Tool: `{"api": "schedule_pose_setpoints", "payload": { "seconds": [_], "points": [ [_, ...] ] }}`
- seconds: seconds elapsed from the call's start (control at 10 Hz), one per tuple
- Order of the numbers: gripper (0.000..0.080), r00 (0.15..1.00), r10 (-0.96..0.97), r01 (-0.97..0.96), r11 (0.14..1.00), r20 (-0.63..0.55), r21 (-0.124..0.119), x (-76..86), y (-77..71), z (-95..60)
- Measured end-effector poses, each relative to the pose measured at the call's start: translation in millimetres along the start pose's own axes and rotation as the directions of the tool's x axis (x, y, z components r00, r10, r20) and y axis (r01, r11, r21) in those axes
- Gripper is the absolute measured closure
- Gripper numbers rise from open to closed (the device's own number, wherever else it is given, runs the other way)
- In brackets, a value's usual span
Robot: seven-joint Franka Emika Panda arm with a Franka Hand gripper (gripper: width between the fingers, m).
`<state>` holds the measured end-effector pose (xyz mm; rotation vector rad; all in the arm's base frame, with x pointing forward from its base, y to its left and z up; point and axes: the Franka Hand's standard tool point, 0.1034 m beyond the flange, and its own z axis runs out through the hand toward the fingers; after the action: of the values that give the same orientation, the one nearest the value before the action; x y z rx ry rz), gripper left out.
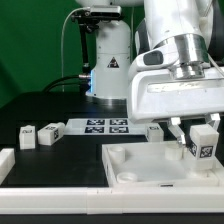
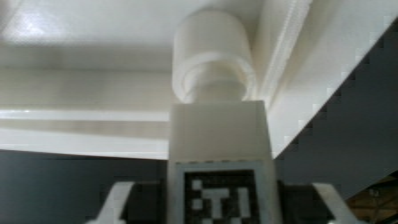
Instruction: Assemble one leg
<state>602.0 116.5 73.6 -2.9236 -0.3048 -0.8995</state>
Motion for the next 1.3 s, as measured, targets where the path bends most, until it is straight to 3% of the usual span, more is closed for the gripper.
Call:
{"api": "schedule_pose_setpoints", "payload": {
  "seconds": [0.5, 0.6, 0.7, 0.8, 0.9, 1.3],
  "points": [
    [0.0508, 1.000, 0.010, -0.010, 1.000, 0.018, 0.001, -3.2, 4.6, 1.0],
    [0.0431, 1.000, 0.010, -0.010, 1.000, 0.023, 0.001, -4.4, 4.9, 1.5],
    [0.0292, 1.000, 0.010, -0.010, 1.000, 0.023, 0.001, -4.5, 4.9, 1.6],
    [0.0292, 1.000, 0.010, -0.010, 1.000, 0.024, 0.001, -4.7, 4.9, 1.7],
    [0.0181, 1.000, 0.010, -0.010, 1.000, 0.024, 0.001, -4.8, 4.9, 1.7],
    [0.0151, 1.000, 0.010, -0.010, 1.000, 0.024, 0.001, -5.0, 4.9, 1.8]
  ]
}}
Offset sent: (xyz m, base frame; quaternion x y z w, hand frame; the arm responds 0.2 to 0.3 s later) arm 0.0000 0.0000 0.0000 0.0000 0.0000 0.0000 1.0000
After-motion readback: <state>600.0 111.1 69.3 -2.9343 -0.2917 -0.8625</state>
